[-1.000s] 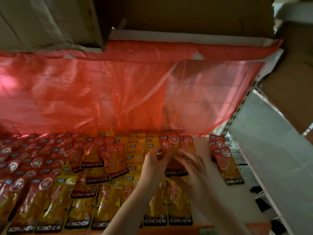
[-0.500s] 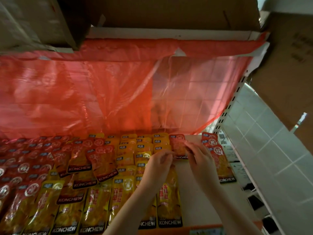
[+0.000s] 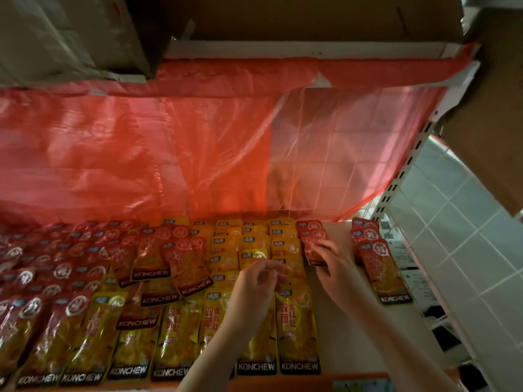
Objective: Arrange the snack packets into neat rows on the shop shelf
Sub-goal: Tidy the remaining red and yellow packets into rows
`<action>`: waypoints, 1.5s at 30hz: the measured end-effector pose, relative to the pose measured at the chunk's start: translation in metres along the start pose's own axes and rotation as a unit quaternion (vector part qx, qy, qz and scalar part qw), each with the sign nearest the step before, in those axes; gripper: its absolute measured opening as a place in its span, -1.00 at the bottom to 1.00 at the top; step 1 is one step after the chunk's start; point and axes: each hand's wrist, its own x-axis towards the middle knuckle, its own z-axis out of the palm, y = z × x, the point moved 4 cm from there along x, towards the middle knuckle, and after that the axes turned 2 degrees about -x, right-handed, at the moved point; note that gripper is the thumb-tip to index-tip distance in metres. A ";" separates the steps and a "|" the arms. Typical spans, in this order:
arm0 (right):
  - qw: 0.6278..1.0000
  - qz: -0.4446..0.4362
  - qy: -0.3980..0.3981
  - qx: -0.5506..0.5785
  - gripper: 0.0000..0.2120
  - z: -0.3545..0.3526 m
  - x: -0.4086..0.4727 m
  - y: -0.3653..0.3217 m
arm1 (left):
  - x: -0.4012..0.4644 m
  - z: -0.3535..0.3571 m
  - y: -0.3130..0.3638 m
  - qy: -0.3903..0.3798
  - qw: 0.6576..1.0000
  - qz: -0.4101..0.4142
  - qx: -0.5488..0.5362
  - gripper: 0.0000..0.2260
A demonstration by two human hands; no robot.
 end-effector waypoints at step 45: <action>0.996 -0.011 0.091 -0.009 -0.75 -0.040 0.003 -0.047 | -0.024 -0.072 -0.029 0.184 0.978 0.060 0.078 -0.77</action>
